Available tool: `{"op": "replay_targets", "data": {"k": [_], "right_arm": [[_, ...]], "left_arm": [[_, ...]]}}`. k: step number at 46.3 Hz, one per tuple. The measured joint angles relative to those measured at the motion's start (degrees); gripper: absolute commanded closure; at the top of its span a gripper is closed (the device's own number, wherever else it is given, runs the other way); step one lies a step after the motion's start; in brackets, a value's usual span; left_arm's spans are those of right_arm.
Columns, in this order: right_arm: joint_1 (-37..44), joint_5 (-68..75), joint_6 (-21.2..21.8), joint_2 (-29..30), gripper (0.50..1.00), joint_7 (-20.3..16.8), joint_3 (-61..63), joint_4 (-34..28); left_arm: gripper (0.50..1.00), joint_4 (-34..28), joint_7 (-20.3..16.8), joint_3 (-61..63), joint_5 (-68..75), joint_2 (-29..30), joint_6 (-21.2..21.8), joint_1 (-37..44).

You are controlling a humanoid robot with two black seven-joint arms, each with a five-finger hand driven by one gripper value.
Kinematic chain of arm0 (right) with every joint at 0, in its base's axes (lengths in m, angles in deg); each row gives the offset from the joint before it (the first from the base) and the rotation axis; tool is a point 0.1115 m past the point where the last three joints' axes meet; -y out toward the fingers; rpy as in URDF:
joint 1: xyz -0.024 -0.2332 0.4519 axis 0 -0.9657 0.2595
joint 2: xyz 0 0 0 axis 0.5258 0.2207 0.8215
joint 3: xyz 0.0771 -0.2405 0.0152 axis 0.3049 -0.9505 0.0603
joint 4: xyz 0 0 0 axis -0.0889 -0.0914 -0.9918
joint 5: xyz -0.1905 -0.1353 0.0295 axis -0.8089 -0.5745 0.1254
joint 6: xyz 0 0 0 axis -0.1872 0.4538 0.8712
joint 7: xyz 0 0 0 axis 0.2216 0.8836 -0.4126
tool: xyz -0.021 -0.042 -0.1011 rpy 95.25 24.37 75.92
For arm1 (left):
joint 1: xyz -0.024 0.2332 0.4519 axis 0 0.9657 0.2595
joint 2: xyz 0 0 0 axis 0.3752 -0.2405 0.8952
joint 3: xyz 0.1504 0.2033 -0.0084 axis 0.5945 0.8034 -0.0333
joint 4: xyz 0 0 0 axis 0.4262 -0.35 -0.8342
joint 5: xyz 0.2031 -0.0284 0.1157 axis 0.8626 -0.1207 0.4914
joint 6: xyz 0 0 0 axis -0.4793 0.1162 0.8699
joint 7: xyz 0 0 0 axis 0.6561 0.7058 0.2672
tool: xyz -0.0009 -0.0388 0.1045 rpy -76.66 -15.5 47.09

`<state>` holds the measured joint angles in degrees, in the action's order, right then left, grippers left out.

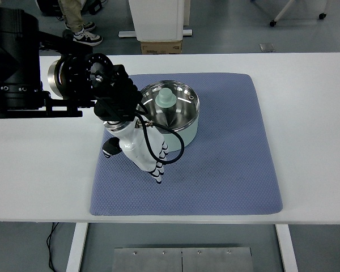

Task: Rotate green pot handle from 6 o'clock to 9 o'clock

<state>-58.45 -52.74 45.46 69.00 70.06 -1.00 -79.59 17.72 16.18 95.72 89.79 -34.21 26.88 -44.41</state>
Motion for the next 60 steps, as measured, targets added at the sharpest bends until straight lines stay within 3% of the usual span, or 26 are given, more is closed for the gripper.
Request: {"op": "replay_targets", "data": {"k": [21, 30, 44, 60], "right_arm": [[0.0, 0.0, 0.0, 0.0, 0.500, 0.0, 0.0, 0.0], [0.0, 0.0, 0.0, 0.0, 0.500, 0.0, 0.0, 0.0], [0.0, 0.0, 0.0, 0.0, 0.500, 0.0, 0.0, 0.0], [0.0, 0.0, 0.0, 0.0, 0.500, 0.0, 0.0, 0.0]], "left_arm": [[0.500, -2.5, 0.0, -11.8, -29.1, -0.1, -6.8, 0.0], [0.500, -10.2, 0.0, -13.4, -49.5, 0.0, -7.1, 0.1], [0.500, -21.8, 0.0, -12.9, -58.7, 1.2, -9.3, 1.3], [0.500, -25.3, 0.0, -11.8, -88.6, 3.4, -7.2, 3.9]]}}
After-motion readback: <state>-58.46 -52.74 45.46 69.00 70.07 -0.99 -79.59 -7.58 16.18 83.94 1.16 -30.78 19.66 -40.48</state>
